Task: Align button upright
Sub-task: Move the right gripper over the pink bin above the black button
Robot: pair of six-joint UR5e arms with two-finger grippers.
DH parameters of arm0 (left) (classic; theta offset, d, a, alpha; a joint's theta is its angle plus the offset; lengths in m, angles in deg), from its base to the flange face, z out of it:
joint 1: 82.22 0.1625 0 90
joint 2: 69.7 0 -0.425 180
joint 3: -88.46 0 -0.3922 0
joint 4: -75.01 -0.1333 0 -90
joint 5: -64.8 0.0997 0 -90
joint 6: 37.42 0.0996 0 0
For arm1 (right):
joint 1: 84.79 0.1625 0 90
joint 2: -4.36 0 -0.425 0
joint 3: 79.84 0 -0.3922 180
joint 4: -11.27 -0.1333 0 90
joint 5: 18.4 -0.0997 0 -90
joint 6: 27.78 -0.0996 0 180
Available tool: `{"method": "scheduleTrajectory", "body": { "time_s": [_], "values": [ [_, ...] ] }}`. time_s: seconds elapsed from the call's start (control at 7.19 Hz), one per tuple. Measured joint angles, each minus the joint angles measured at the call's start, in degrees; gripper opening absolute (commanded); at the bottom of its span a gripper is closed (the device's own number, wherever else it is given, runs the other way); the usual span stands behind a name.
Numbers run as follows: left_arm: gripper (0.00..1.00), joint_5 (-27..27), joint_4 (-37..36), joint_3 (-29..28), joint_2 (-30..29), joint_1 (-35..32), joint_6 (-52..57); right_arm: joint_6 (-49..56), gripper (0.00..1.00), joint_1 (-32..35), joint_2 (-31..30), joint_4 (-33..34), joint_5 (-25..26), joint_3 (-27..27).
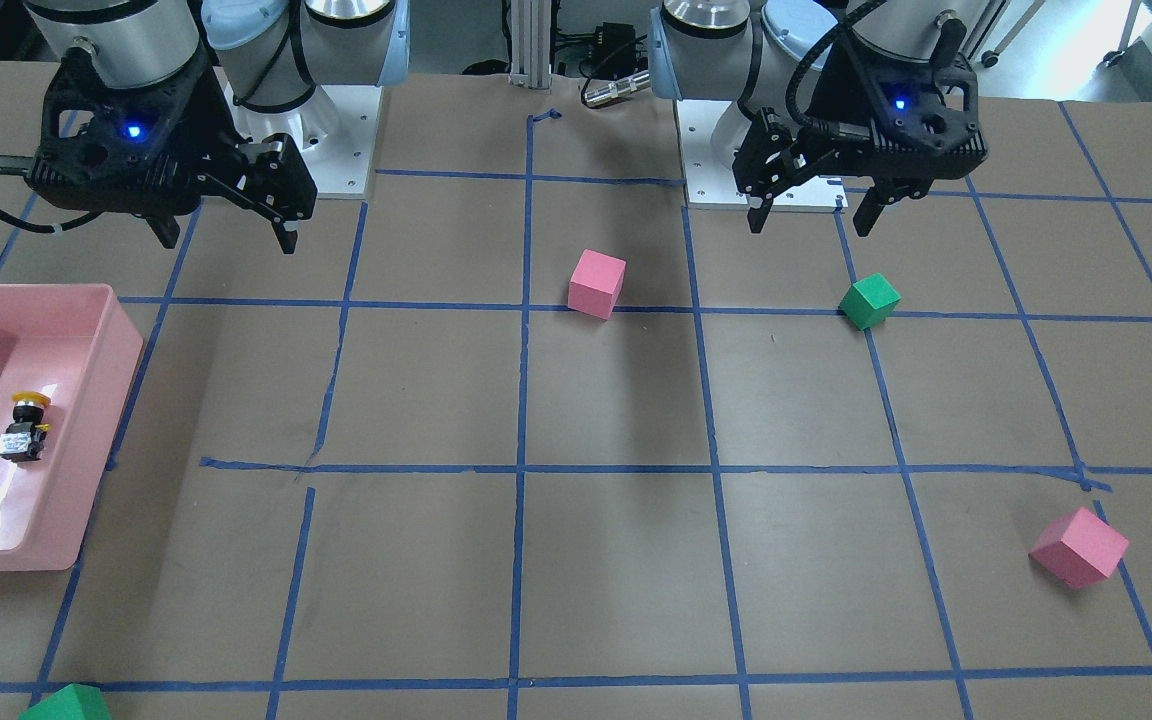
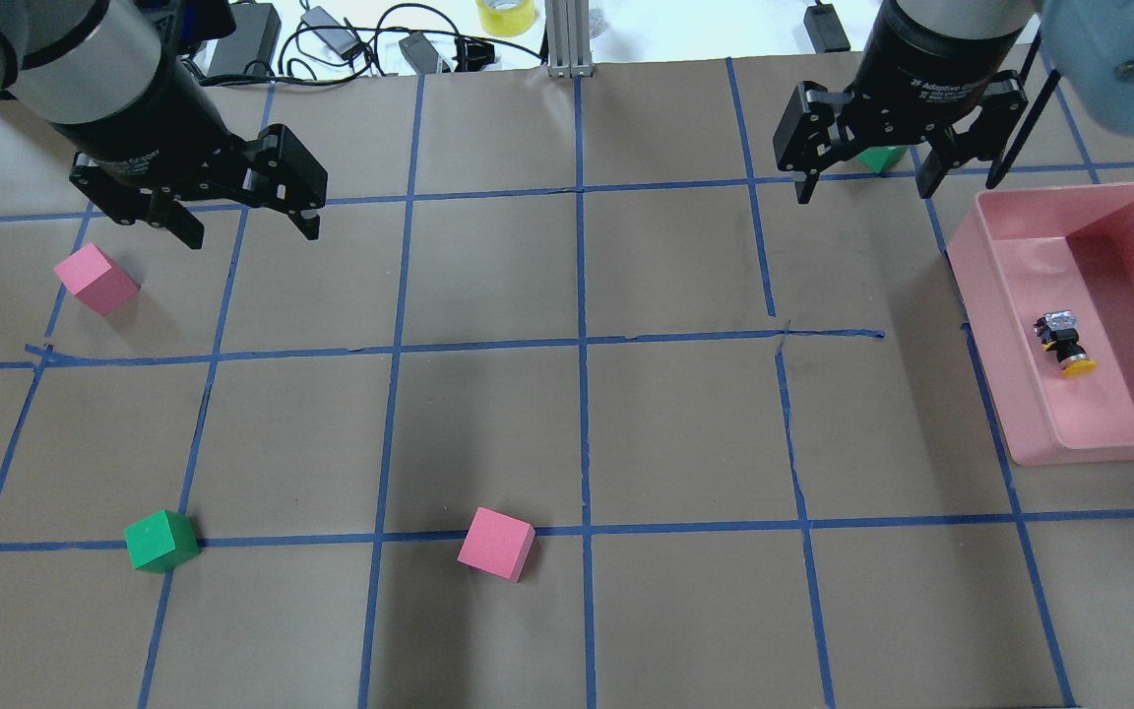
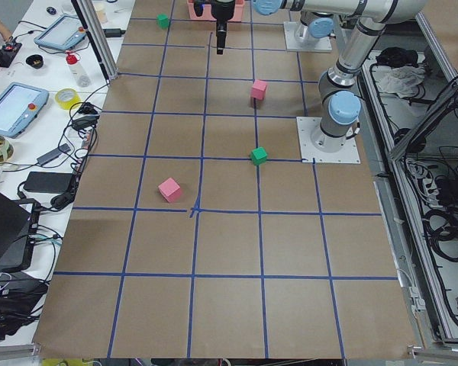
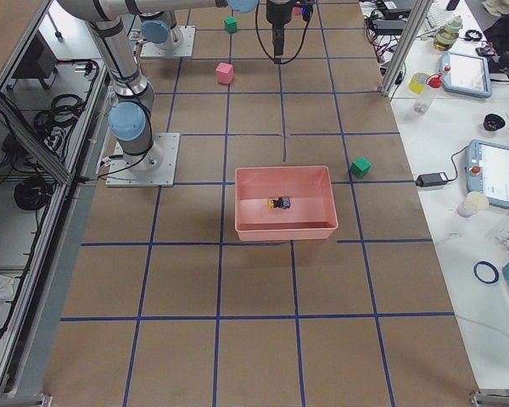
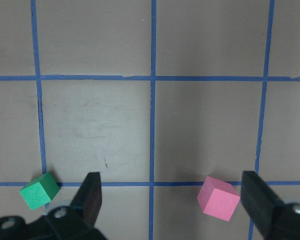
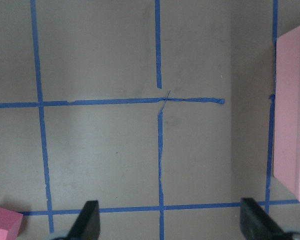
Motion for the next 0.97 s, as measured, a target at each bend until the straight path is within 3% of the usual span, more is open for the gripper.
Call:
{"method": "scheduleTrajectory", "body": {
  "time_s": [0.28, 0.56, 0.97],
  "values": [
    [1.0, 0.1, 0.0, -0.1, 0.0, 0.0, 0.0, 0.2, 1.0, -1.9, 0.1, 0.1, 0.4, 0.3],
    [1.0, 0.0, 0.0, -0.1, 0.0, 0.0, 0.0, 1.6, 1.0, -8.2, 0.3, 0.1, 0.3, 0.4],
    [1.0, 0.0, 0.0, -0.1, 0.0, 0.0, 0.0, 14.1, 1.0, -18.6, 1.3, 2.4, 0.5, 0.9]
  ]
}}
